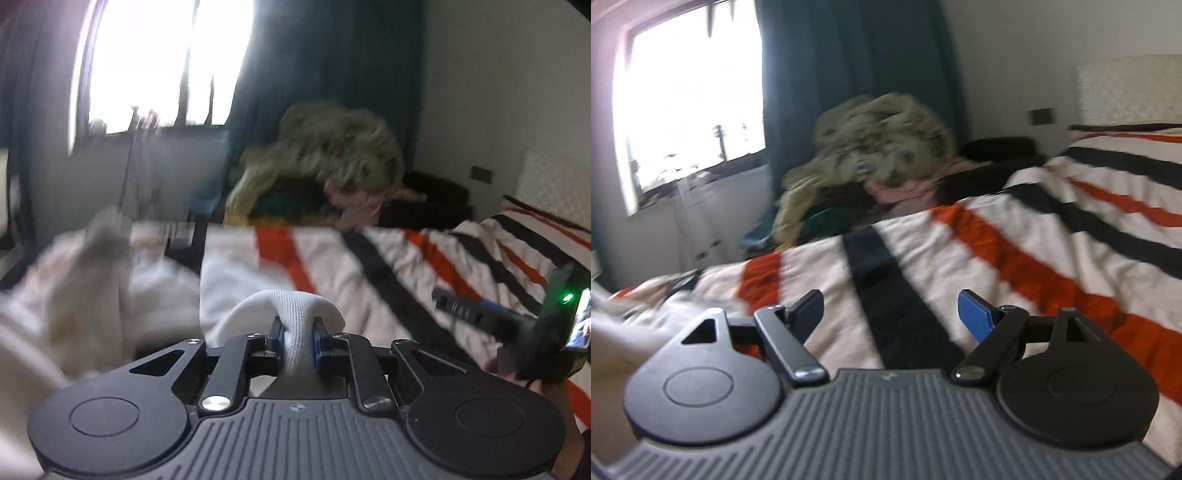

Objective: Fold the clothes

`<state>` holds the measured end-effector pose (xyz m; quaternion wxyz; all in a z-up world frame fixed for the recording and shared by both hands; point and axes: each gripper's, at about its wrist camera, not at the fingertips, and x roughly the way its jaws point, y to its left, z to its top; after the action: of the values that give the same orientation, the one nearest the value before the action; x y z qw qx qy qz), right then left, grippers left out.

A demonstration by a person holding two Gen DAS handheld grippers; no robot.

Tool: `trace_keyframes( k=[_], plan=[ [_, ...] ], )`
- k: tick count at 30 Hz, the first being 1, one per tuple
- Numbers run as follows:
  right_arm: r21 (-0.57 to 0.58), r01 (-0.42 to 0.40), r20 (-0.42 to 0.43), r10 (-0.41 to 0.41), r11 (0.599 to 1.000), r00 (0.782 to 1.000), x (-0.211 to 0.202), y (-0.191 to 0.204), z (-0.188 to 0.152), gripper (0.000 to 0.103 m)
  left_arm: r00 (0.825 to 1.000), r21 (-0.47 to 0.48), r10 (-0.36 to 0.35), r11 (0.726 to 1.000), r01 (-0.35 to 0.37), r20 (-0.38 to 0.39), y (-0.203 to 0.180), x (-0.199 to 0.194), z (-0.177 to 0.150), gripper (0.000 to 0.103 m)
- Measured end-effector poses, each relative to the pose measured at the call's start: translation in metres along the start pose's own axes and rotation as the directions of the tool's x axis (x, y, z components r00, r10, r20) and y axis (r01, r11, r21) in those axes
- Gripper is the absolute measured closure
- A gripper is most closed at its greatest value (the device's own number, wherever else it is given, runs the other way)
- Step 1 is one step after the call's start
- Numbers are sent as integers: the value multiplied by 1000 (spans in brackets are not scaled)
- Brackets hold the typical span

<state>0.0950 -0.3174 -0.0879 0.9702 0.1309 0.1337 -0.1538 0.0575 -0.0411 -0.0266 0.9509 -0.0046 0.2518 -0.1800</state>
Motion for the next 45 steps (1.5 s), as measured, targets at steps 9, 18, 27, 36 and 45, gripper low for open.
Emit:
trace_keyframes(
  k=[9, 18, 27, 36, 45],
  plan=[
    [279, -178, -225, 244, 944, 943, 18, -4, -16, 26, 999, -128, -33, 991, 31, -10, 32, -24, -3, 28],
    [461, -306, -299, 470, 833, 830, 50, 14, -30, 33, 999, -170, 23, 985, -17, 30, 41, -37, 4, 17],
    [439, -344, -373, 517, 830, 770, 149, 66, -27, 35, 992, -134, 72, 989, -58, 102, 55, -33, -4, 14],
    [301, -372, -407, 471, 878, 783, 219, 128, -27, 73, 994, -154, 12, 988, 6, 111, 78, 13, -6, 14],
    [240, -355, -214, 406, 903, 888, 195, 115, 60, 96, 994, -215, 18, 977, 5, 104, 89, 35, -2, 14]
  ],
)
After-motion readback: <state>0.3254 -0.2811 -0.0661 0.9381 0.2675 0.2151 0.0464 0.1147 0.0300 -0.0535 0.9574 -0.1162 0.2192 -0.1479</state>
